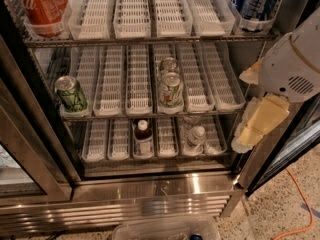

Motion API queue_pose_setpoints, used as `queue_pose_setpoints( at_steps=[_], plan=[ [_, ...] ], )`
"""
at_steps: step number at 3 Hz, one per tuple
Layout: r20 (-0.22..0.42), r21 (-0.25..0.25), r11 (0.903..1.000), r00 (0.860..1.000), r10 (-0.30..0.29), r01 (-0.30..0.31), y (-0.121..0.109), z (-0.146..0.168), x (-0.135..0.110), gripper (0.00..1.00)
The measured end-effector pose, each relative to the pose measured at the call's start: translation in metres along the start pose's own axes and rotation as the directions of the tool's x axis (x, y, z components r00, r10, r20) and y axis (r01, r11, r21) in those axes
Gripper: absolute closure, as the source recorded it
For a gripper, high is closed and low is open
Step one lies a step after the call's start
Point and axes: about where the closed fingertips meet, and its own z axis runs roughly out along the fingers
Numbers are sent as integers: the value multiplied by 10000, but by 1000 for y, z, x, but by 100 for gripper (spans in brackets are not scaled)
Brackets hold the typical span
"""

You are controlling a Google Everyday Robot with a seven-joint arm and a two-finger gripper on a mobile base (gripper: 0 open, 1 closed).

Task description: Pick green can from middle shelf of fridge

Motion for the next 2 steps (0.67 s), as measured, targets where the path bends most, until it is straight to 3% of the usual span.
queue_pose_setpoints(
  at_steps=[2],
  plan=[
    [422,-249,9995,9989,195,-185,5,10,-7,0]
  ],
)
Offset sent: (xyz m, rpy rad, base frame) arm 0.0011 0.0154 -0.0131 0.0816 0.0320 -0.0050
